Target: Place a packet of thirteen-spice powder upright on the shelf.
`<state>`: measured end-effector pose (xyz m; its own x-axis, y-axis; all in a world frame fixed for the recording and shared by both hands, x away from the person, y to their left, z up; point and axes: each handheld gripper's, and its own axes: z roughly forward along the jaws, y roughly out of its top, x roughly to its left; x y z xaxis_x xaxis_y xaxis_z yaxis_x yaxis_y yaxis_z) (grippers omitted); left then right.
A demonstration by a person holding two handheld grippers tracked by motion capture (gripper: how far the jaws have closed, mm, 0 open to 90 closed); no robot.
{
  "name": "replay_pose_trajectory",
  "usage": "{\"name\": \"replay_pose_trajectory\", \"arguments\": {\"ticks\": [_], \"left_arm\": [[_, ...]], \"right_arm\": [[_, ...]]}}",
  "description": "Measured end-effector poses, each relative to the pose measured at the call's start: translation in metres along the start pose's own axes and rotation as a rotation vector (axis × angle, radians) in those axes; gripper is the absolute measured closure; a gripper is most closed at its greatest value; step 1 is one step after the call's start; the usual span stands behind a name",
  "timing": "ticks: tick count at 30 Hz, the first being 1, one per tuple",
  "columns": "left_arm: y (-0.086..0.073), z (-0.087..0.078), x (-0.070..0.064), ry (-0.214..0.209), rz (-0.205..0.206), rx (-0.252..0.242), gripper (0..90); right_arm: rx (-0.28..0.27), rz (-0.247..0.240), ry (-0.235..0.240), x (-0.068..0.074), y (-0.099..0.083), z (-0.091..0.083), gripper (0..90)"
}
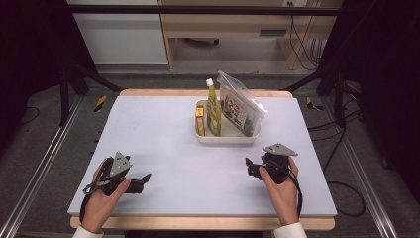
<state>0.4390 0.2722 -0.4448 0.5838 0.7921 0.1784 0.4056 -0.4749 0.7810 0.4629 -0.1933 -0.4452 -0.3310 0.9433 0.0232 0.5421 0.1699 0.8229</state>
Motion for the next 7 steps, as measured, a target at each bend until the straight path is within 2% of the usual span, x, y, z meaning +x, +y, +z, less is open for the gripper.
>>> {"name": "replay_pose_trajectory", "arguments": {"ticks": [4, 7], "left_arm": [[0.0, -0.002, 0.004, 0.026, -0.013, -0.011, 5.7], [-0.001, -0.003, 0.007, 0.034, -0.033, -0.016, 5.7]], "right_arm": [[0.035, -0.005, -0.012, -0.01, -0.009, 0.002, 12.3], [0.022, 0.013, -0.038, -0.02, -0.015, 0.0, 13.0]]}}
